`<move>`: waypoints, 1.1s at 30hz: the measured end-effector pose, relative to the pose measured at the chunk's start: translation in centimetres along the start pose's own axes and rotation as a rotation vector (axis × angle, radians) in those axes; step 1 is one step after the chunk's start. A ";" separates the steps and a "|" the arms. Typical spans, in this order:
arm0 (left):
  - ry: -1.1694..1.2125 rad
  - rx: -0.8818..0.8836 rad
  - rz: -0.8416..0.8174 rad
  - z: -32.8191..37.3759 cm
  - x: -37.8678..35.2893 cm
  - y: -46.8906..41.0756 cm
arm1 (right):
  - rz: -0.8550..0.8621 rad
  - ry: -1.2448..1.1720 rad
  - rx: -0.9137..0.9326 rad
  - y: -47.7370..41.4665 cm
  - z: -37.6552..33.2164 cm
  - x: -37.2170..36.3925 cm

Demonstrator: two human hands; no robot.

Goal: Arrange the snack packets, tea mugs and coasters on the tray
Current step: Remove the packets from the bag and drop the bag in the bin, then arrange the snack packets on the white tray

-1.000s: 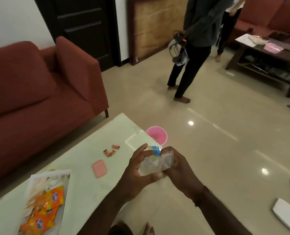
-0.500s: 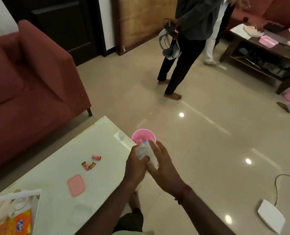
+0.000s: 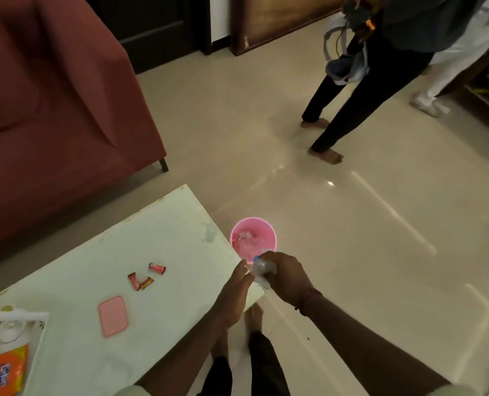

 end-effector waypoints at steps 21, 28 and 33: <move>-1.034 -0.367 0.331 -17.4 6.3 -15.4 | -0.286 0.566 -0.135 -35.1 19.4 -23.1; -1.180 -0.255 0.330 -14.9 7.1 -14.5 | 0.072 0.427 0.067 -27.3 16.6 -16.4; -1.296 -0.207 0.300 -9.7 8.6 -11.6 | 0.208 0.422 0.164 -19.4 11.1 -9.8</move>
Point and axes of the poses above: each hand's wrist, its own y-axis away from the middle knuckle, its own x-axis out of the back of the hand, z = x × y, the point moved 10 cm from there along -y, towards the middle knuckle, and after that the axes turned 13 degrees about -x, right-handed, at the moved point
